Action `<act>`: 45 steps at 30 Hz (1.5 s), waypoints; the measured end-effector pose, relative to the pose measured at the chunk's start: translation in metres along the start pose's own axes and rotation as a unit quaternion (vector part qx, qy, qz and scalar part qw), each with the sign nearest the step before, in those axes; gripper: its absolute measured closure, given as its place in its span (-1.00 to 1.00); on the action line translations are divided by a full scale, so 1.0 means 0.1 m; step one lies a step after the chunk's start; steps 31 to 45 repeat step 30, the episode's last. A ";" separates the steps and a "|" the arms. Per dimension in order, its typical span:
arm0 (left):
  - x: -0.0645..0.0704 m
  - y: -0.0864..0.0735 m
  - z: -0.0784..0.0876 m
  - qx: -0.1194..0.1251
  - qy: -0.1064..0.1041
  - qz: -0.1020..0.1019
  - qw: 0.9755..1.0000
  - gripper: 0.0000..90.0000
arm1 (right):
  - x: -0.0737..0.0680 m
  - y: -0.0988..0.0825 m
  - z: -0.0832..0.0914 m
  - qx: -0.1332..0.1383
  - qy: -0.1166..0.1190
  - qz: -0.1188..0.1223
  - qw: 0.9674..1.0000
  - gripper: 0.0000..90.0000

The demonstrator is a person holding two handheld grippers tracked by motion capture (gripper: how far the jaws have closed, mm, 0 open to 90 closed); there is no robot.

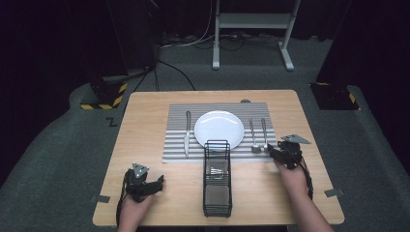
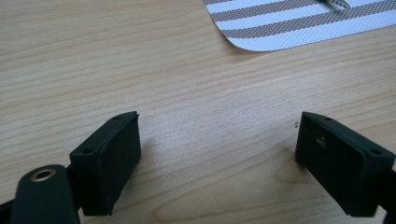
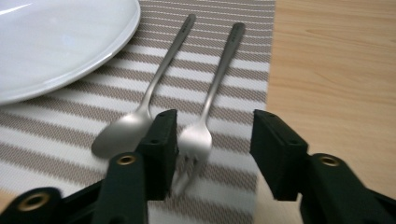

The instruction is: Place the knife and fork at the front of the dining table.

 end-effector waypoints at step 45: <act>0.02 -0.01 0.01 0.000 -0.004 -0.004 1.000 -0.67 | 0.13 -0.90 0.76 -0.062 -0.023 0.001 0.998 -0.73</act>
Point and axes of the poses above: each handheld gripper's, and its own axes: z roughly backward along the jaws, y roughly out of its top, x roughly to its right, the point moved 8 cm from there along -z, roughly forward along the jaws, and after that the axes turned 7 degrees about z, right-handed, at the moved point
